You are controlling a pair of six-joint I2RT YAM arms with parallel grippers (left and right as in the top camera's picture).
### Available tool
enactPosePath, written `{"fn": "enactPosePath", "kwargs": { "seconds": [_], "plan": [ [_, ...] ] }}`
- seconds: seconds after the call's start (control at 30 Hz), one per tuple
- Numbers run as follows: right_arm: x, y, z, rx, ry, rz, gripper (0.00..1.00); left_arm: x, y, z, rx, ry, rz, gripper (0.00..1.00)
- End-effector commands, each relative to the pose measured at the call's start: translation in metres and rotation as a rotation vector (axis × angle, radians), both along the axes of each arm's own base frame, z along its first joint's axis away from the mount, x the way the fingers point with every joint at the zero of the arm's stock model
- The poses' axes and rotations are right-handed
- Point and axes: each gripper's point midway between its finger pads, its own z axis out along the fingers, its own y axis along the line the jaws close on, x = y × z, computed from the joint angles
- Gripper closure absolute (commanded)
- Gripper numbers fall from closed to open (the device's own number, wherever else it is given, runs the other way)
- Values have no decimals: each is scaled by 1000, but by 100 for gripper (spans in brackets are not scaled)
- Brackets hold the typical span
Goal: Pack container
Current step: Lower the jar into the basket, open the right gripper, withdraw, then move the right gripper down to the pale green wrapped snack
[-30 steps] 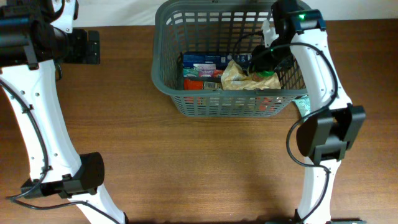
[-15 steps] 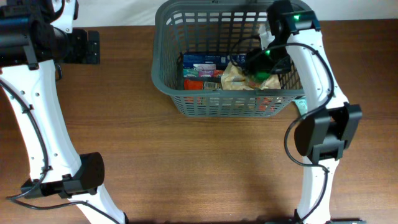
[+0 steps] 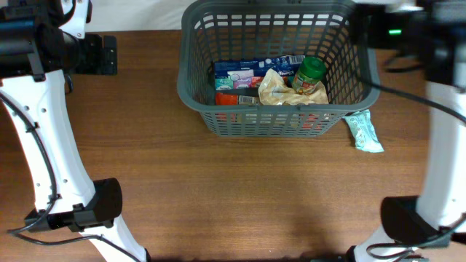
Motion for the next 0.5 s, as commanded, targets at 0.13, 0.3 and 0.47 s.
{"fn": "enactPosePath", "kwargs": {
  "seconds": [0.13, 0.3, 0.47],
  "plan": [
    [2, -128, -56, 162, 118, -312, 1, 0, -1, -1, -15, 2, 8, 1],
    [7, -160, -120, 337, 248, -336, 1, 0, -1, -1, -15, 2, 8, 1],
    [15, -161, -199, 390, 402, -342, 1, 0, -1, -1, -15, 2, 8, 1]
  ]
}}
